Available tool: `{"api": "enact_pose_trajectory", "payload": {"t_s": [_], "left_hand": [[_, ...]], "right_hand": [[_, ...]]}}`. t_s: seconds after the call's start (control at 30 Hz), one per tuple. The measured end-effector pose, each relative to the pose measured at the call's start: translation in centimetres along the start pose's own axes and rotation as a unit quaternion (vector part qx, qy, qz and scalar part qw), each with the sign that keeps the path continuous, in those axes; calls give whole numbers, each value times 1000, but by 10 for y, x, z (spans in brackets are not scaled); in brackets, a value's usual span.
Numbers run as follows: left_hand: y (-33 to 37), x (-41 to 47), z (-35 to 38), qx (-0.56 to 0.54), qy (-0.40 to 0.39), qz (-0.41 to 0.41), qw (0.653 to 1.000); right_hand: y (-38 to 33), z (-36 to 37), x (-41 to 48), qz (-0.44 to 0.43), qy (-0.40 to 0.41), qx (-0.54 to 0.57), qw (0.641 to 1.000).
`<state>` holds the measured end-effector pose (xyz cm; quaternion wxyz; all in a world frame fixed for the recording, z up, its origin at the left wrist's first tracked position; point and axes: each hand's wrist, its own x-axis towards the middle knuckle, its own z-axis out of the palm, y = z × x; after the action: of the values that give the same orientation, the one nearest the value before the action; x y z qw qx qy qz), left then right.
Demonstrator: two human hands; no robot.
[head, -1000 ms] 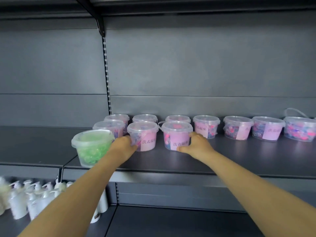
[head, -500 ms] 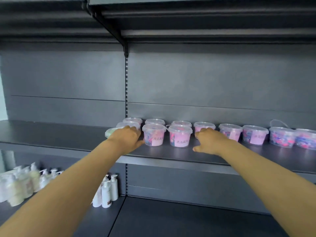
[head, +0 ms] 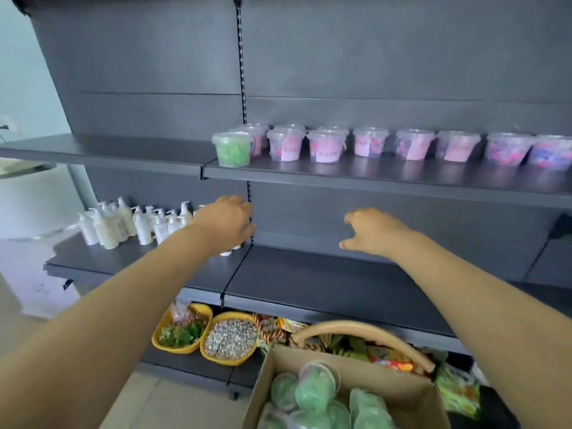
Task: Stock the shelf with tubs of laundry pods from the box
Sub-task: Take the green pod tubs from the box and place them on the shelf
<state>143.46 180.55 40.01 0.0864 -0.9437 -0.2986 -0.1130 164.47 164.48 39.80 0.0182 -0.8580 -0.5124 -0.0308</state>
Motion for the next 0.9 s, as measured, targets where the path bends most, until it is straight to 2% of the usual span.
{"api": "enact_pose_trajectory", "payload": {"t_s": [0.1, 0.23, 0.4, 0.53, 0.7, 0.8, 0.9], "left_hand": [[16, -45, 43, -37, -18, 12, 999], [41, -105, 108, -71, -83, -6, 994], [44, -152, 198, -75, -219, -3, 973], [35, -167, 250, -129, -273, -17, 953], [32, -177, 309, -185, -324, -54, 926], [41, -182, 338, -215, -345, -81, 910], [53, -181, 365, -233, -379, -146, 883]], "right_hand": [[-1, 51, -31, -5, -29, 12, 999], [-7, 131, -68, -17, -81, 41, 996], [-17, 233, -95, -1, -176, 29, 984], [-23, 291, -99, 21, -247, 40, 968], [-26, 342, -98, 101, -330, 87, 935], [-26, 369, -98, 166, -334, 144, 917], [-29, 393, -100, 230, -331, 210, 891]]}}
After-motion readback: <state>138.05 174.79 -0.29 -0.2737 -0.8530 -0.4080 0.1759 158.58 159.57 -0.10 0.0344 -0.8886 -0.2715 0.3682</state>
